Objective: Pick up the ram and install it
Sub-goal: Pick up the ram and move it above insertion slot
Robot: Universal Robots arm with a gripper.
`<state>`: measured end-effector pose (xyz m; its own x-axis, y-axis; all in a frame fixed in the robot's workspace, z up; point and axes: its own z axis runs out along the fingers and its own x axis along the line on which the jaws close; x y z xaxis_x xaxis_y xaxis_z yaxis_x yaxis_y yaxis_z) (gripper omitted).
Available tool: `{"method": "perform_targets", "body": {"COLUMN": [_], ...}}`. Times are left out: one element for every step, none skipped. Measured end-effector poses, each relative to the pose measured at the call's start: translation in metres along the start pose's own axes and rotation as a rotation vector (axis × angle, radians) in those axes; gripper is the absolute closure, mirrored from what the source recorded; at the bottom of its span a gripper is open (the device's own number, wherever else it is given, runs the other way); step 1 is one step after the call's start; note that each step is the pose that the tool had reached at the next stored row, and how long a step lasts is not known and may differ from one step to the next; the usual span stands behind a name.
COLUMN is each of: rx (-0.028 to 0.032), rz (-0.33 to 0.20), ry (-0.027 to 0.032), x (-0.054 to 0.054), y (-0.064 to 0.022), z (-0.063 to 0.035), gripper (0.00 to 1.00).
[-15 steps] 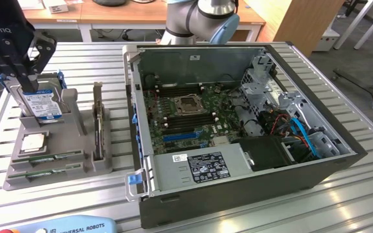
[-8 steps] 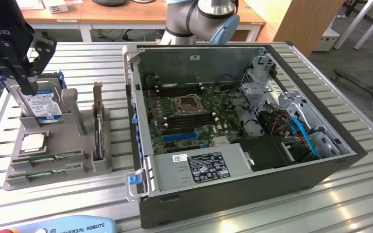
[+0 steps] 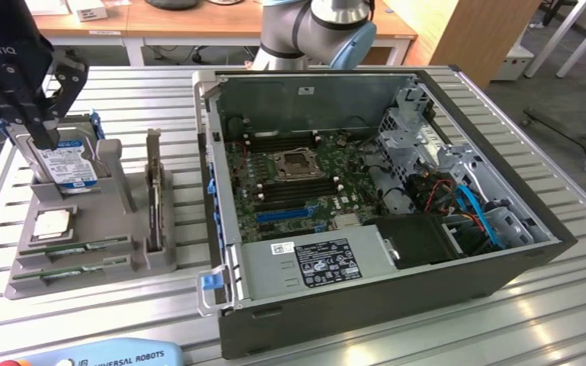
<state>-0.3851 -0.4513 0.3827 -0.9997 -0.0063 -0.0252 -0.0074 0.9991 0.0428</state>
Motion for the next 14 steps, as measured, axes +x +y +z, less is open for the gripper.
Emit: {"method": "perform_targets", "body": {"rx": [-0.0004, -0.0008, -0.0013, -0.0018, -0.0022, -0.0027, -0.0031, -0.0036, -0.0041, -0.0046, -0.0050, -0.0055, -0.0059, -0.0064], "rz": [-0.014, -0.031, -0.049, -0.067, -0.085, -0.103, -0.121, -0.140, -0.158, -0.176, -0.194, -0.212, -0.230, -0.249], "ry": [0.0006, 0.0013, 0.0020, 0.0028, 0.0036, 0.0043, 0.0051, 0.0059, 0.0067, 0.0074, 0.0082, 0.0090, 0.0097, 0.0105], "x": [0.0000, 0.0000, 0.0000, 0.0000, 0.0000, 0.0000, 0.0000, 0.0000, 0.0000, 0.0000, 0.0000, 0.0000, 0.0000, 0.0000], "y": [0.0000, 0.0000, 0.0000, 0.0000, 0.0000, 0.0000, 0.0000, 0.0000, 0.0000, 0.0000, 0.0000, 0.0000, 0.0000, 0.0000], "z": [0.0000, 0.0001, 0.0001, 0.0002, 0.0002, 0.0003, 0.0003, 0.0004, 0.0004, 0.0005, 0.0005, 0.0006, 0.0006, 0.0006], "gripper": [0.90, 0.90, 0.90, 0.90, 0.90, 0.90, 0.90, 0.90, 0.90, 0.90, 0.90, 0.90, 0.90, 0.90]}}
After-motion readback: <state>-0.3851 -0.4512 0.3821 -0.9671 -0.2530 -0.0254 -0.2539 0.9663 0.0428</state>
